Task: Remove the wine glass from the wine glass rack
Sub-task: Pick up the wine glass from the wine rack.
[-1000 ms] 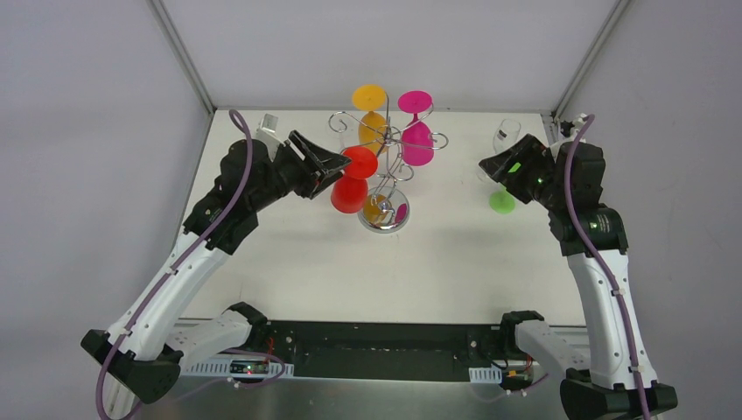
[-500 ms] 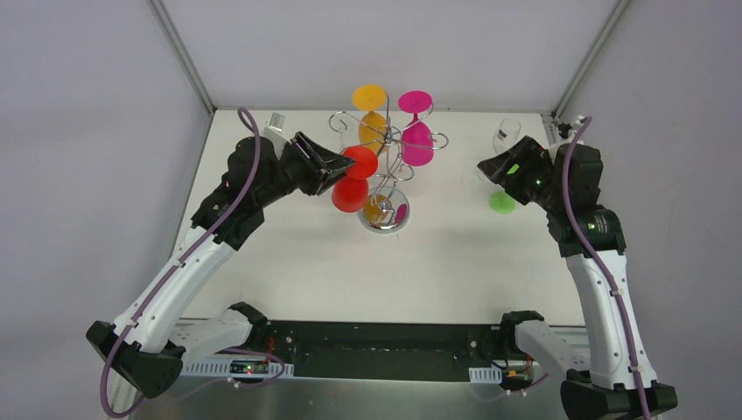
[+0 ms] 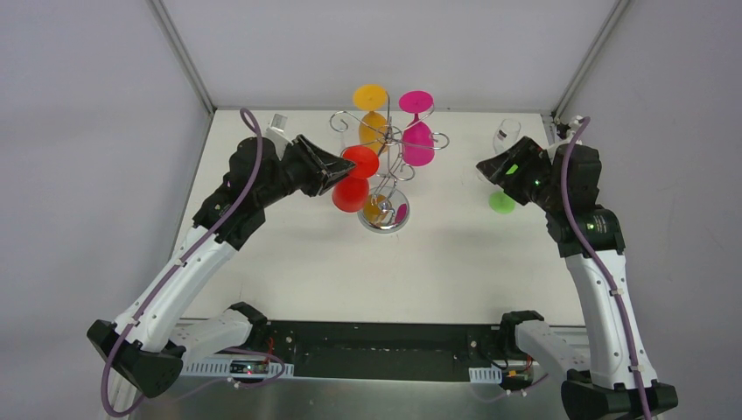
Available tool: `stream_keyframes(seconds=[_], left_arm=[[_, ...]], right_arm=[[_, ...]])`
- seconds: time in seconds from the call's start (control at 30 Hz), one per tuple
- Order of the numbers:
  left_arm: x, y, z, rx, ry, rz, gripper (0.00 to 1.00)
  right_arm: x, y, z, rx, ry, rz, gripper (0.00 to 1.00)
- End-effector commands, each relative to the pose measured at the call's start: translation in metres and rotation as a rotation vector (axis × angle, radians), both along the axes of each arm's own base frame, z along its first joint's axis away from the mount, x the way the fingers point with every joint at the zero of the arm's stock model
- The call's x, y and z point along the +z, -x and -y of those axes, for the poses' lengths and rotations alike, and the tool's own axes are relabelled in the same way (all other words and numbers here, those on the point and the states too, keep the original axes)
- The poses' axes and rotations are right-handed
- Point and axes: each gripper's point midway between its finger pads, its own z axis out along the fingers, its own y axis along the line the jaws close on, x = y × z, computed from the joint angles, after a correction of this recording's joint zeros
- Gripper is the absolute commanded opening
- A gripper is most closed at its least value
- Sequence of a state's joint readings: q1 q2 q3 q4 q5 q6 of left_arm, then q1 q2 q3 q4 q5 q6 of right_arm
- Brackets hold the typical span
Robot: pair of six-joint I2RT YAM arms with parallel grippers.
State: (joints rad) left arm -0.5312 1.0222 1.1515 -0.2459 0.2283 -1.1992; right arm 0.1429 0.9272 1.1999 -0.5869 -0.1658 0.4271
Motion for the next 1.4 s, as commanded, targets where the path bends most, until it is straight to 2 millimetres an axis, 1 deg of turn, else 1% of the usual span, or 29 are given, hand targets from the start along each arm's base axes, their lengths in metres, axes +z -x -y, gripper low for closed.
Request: stream_keyframes(seconds=[0.0, 0.17, 0.33, 0.47, 0.7, 1.17, 1.37], left_arm=[[0.027, 0.007, 0.006, -0.041, 0.067, 0.062, 0.27], [0.030, 0.010, 0.005, -0.043, 0.074, 0.068, 0.27], [0.027, 0.014, 0.003, -0.043, 0.079, 0.064, 0.35], [0.025, 0.016, 0.002, -0.041, 0.084, 0.058, 0.38], [0.030, 0.021, 0.000, -0.049, 0.096, 0.068, 0.38], [0.028, 0.013, 0.004, -0.047, 0.078, 0.066, 0.38], [0.029, 0.010, 0.006, -0.050, 0.073, 0.065, 0.36]], right_arm=[[0.015, -0.001, -0.005, 0.017, -0.017, 0.053, 0.65], [0.014, 0.000, -0.005, 0.017, -0.017, 0.051, 0.66], [0.014, 0.000, -0.005, 0.018, -0.017, 0.051, 0.65], [0.013, 0.000, -0.005, 0.018, -0.021, 0.047, 0.66], [0.014, 0.000, -0.006, 0.018, -0.027, 0.047, 0.66], [0.011, 0.001, -0.005, 0.017, -0.027, 0.042, 0.66], [0.011, 0.001, -0.004, 0.013, -0.022, 0.047, 0.66]])
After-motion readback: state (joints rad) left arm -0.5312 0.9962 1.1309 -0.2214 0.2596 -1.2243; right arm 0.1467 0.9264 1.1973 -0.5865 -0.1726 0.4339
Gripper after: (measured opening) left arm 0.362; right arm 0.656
